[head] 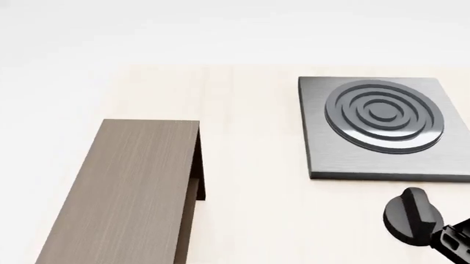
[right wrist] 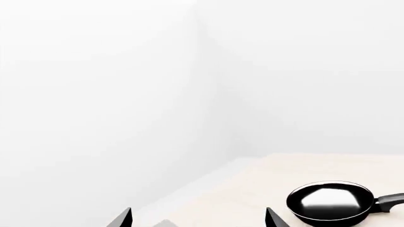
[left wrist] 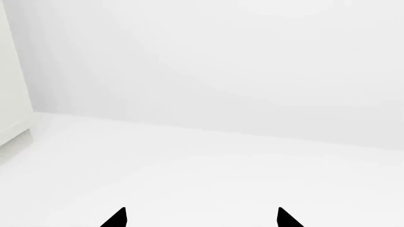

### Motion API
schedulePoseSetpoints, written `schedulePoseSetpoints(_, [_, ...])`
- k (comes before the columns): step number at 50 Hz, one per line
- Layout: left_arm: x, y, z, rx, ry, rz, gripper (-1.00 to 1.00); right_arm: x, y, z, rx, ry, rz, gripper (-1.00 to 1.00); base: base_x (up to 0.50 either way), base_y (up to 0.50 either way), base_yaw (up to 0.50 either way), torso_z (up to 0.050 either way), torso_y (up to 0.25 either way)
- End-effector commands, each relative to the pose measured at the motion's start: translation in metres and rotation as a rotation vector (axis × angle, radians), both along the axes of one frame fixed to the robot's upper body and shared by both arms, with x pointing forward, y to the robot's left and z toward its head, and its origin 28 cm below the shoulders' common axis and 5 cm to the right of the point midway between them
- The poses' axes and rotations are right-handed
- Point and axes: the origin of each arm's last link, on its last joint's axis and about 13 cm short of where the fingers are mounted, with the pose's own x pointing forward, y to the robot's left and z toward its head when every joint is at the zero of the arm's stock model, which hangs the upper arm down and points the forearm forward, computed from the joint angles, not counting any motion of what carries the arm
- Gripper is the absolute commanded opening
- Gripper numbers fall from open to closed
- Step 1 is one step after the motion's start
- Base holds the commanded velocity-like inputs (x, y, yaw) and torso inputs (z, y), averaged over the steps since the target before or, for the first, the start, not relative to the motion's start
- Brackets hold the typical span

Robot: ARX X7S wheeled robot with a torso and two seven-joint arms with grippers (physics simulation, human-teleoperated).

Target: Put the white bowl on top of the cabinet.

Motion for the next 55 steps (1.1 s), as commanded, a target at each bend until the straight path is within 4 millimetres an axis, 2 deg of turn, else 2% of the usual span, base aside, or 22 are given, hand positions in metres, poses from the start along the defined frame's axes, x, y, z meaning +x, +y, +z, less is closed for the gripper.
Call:
schedulePoseSetpoints(1, [0.000,0.000,0.000,-0.003,0.000,-0.001,1.00,-0.002,-0.004,0.000,0.034,-0.013,-0.021,1.00,0.00,0.00,0.00,0.000,0.000])
schedulePoseSetpoints(14, [0.000,0.000,-0.001,-0.005,0.001,0.000,1.00,-0.004,-0.016,-0.003,0.073,0.028,-0.106,1.00,0.00,0.00,0.00,0.000,0.000])
schedulePoseSetpoints(21, [0.000,0.000,-0.001,-0.004,0.001,0.000,1.00,-0.004,-0.027,0.001,0.075,0.048,-0.137,1.00,0.00,0.00,0.00,0.000,0.000])
schedulePoseSetpoints(48, [0.000,0.000,-0.001,-0.004,0.002,0.002,1.00,-0.010,-0.045,0.009,0.088,0.100,-0.190,1.00,0.00,0.00,0.00,0.000,0.000])
schedulePoseSetpoints(55, [0.000,0.000,-0.001,-0.004,0.003,0.002,1.00,-0.023,-0.055,0.014,0.056,0.123,-0.244,1.00,0.00,0.00,0.00,0.000,0.000])
